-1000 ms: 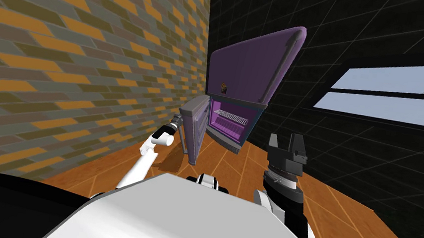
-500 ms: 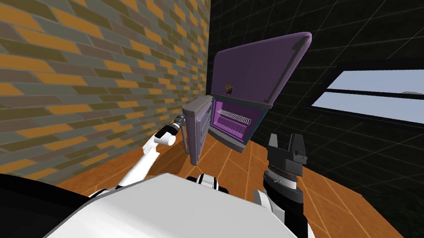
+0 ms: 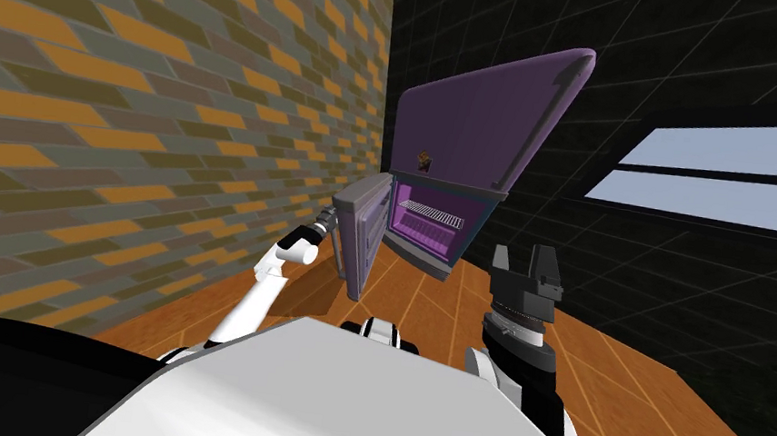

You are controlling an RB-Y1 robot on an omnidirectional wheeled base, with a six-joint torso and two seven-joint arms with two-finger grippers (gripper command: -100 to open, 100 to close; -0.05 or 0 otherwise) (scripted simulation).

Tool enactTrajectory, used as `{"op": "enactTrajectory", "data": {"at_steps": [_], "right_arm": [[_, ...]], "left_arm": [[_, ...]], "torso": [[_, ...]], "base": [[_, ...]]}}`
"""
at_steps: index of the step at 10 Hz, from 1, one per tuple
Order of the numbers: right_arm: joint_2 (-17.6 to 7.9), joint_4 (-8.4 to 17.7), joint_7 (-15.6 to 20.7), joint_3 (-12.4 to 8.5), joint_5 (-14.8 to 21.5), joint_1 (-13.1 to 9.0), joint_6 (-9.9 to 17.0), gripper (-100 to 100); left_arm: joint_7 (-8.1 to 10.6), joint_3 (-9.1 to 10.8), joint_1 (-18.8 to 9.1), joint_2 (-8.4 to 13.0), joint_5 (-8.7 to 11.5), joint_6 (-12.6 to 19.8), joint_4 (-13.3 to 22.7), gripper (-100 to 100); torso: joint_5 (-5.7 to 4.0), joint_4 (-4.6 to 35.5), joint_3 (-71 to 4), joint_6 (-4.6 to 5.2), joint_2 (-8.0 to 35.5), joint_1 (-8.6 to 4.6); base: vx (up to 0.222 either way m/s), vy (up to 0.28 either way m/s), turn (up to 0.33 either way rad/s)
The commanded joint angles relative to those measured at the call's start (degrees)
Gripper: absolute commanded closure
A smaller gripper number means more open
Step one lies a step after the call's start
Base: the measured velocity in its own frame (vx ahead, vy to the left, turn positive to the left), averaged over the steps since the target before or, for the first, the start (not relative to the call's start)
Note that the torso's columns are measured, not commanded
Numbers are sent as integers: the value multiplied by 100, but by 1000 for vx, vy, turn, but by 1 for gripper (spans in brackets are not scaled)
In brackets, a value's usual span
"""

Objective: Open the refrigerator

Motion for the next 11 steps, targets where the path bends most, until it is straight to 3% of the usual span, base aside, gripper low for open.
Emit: {"op": "enactTrajectory", "data": {"at_steps": [1, 4, 5, 6, 11], "right_arm": [[0, 0, 0, 0, 0, 0, 0, 0], [-1, 0, 0, -1, 0, 0, 0, 0], [-1, 0, 0, -1, 0, 0, 0, 0], [0, 0, 0, 0, 0, 0, 0, 0], [-1, 0, 0, 0, 0, 0, 0, 0]], "left_arm": [[61, 124, -69, 145, 126, 254, -362, -100], [94, 197, -75, 218, 201, 468, -554, -100], [93, 166, 49, 218, 214, 485, -422, -100], [98, 164, 87, 218, 221, 529, -405, 0], [98, 149, 124, 207, 221, 564, -368, 0]], "torso": [[2, 3, 2, -5, 3, 10], [-13, 10, 2, 3, 6, -21], [-24, 21, 5, 0, 14, -35], [-10, 8, 13, -10, 22, -26], [50, -42, 13, -47, 8, 52]], "base": [[27, -2, 21], [16, -7, 30], [-3, 1, 34], [-6, 6, 17], [0, 0, 0]]}}
